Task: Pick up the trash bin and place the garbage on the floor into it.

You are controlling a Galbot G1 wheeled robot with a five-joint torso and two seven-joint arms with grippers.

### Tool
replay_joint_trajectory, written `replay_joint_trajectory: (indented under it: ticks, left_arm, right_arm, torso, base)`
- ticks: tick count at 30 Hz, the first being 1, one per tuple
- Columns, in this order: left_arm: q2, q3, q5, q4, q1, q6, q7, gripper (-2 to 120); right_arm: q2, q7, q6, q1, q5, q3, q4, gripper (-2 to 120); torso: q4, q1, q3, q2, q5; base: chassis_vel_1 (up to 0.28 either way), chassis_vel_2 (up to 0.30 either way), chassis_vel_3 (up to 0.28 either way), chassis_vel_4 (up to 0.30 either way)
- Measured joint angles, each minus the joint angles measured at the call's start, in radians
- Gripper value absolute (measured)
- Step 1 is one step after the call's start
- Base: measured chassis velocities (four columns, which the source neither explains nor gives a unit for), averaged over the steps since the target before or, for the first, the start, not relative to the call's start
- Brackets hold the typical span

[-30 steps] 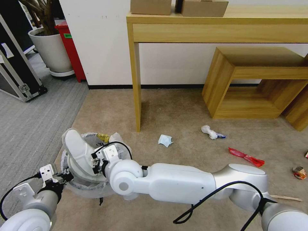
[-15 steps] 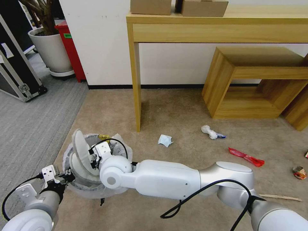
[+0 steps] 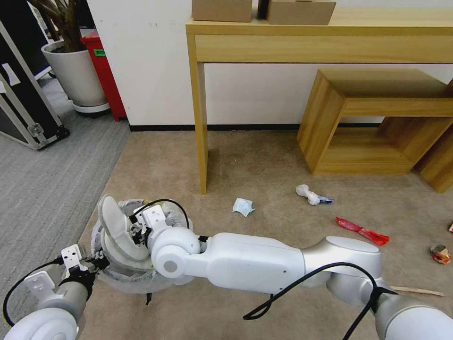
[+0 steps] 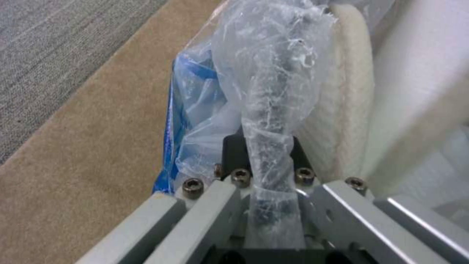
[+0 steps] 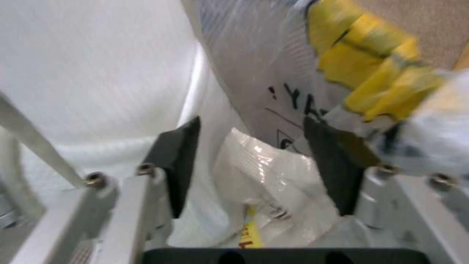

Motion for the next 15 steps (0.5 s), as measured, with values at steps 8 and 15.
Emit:
replay_joint_trajectory:
  ticks: [8, 15]
  left_arm:
    - [0.005, -0.001, -0.005, 0.024, -0.01, 0.004, -0.004, 0]
    - [0.009, 0.002, -0.008, 0.052, -0.028, 0.007, -0.008, 0]
  right_arm:
    - [-0.051, -0.005, 0.004, -0.001, -0.003, 0.034, 0.082, 92]
    - [-0.088, -0.054, 0.034, -0.007, -0.036, 0.076, 0.128, 100]
  torso:
    - [0.0, 0.0, 0.0, 0.0, 0.0]
    - [0.0, 0.0, 0.0, 0.0, 0.0]
  base:
    - [0.0, 0.0, 0.0, 0.0]
    - [0.0, 0.0, 0.0, 0.0]
